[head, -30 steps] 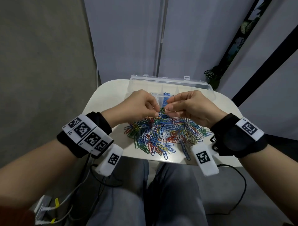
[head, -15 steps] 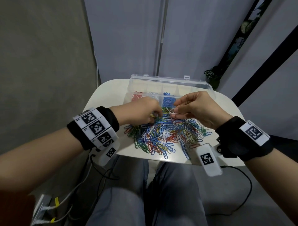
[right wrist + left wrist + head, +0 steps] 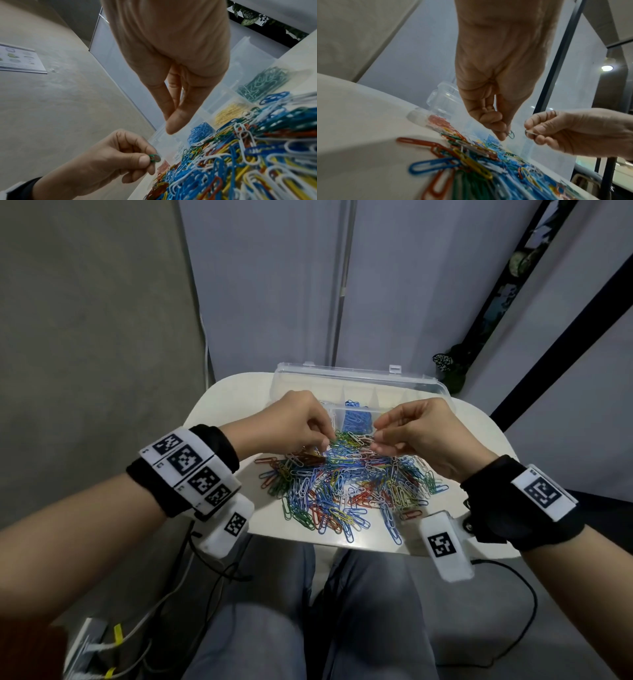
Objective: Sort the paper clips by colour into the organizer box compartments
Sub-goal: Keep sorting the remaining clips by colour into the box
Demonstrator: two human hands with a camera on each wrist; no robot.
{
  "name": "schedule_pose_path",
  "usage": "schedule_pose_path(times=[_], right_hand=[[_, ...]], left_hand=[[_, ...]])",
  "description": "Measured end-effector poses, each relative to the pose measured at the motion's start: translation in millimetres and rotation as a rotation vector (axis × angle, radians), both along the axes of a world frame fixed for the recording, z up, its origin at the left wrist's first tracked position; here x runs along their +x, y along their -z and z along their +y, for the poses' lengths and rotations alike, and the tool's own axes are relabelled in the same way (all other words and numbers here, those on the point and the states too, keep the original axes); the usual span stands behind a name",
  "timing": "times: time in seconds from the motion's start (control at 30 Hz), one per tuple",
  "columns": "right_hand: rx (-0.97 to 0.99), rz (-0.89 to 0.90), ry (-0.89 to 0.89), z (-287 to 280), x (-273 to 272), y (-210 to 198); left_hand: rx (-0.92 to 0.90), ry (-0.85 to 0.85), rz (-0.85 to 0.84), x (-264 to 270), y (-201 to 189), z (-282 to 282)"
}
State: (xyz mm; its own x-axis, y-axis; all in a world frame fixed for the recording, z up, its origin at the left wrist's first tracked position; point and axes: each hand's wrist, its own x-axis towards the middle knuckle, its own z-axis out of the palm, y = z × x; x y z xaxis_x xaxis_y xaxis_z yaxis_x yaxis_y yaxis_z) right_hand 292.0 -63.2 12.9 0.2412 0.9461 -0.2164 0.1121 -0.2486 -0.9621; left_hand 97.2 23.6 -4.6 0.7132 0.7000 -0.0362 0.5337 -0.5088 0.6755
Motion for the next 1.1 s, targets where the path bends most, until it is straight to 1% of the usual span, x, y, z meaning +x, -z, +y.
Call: schedule_pose_path(times=[0.1, 0.2, 0.37, 0.43, 0.57, 0.7, 0.77, 0.87, 0.97, 1.1], right_hand=[[0.005, -0.003, -0.024, 2, -5, 1], [0.015, -0.029, -0.04, 4, -10, 1], [0.046, -0.057, -0.027, 10, -18, 1], [0.062, -0.07, -0.035, 11, -21, 0], [0.078, -0.137, -0.018, 9, -21, -7], [0.156, -0.246, 0.098, 10, 0, -22], [0.197, -0.279, 0.182, 9, 17, -31], [0.235, -0.312, 0.277, 5, 40, -38], [0.234, -0.361, 0.31, -1, 53, -35], [0.226, -0.399, 0.33, -8, 63, -25]], left_hand=[[-0.14, -0.073, -0.119, -11, -7, -1], [-0.18, -0.146, -0.23, -22, -13, -1], [-0.085, -0.234, -0.35, -34, -22, 10], [-0.058, -0.27, -0.371, -35, -26, 15], [-0.019, -0.285, -0.393, -28, -30, 19], [0.0, -0.262, -0.385, -17, -30, 20], [0.018, -0.216, -0.354, -4, -32, 18], [0.099, -0.129, -0.277, 28, -39, 16], [0.127, -0.057, -0.234, 67, -47, 21], [0.175, -0.049, -0.145, 109, -41, 28]])
